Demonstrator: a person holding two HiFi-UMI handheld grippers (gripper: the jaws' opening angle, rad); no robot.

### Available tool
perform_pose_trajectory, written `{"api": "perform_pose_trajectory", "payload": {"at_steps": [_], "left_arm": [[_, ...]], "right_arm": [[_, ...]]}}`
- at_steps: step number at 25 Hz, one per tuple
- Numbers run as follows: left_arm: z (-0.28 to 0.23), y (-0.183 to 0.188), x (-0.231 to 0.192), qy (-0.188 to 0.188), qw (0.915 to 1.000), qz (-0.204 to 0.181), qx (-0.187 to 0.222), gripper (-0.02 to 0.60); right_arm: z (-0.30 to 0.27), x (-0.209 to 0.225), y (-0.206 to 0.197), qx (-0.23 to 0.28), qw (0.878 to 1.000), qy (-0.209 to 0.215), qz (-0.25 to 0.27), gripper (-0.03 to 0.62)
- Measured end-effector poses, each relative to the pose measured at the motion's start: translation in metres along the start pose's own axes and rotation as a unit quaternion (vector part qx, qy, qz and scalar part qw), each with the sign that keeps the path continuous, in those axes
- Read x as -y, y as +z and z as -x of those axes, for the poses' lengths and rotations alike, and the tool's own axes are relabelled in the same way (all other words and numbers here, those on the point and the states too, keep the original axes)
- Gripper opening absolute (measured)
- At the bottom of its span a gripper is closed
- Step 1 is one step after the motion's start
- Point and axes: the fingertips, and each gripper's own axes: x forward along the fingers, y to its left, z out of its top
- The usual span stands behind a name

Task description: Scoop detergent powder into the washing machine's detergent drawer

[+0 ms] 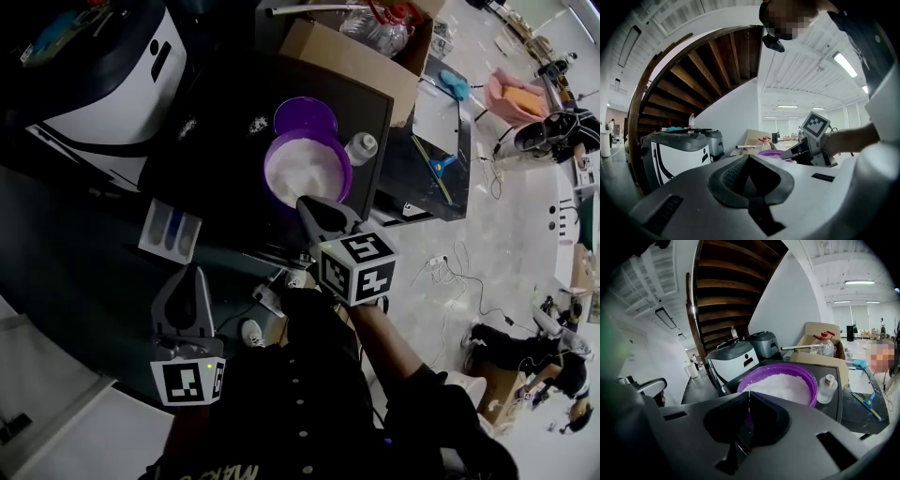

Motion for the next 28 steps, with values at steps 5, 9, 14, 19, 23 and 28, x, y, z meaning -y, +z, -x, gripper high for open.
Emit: {"api": "perform_pose_trajectory", "payload": {"at_steps": [5,9,14,19,23,28], "left_arm": [[-0.001,0.002,0.001,-0.002,1.0000,-0.001,0.003,0.014],[0.000,0.004,-0.001,-0.001,1.0000,-0.003,0.007,0.014],[0.004,0.010,-0.005,0.003,0.9999,-0.007,0.012,0.014],[0.010,0.015,-0.009,0.007,0.9998,-0.011,0.015,0.014],[0.016,0.018,-0.016,0.015,0.9997,-0.013,0.017,0.014],[0.021,0.018,-0.022,0.022,0.9995,-0.015,0.019,0.014]], "right_arm": [[0.002,0.007,0.002,0.016,0.997,0.016,-0.073,0.032],[0.009,0.017,0.008,0.045,0.983,0.036,-0.176,0.032],[0.015,0.026,0.009,0.067,0.962,0.048,-0.259,0.032],[0.025,0.032,0.017,0.124,0.919,0.081,-0.366,0.032],[0.028,0.035,0.015,0.148,0.897,0.095,-0.405,0.032],[0.029,0.032,0.016,0.153,0.899,0.097,-0.400,0.032]]}}
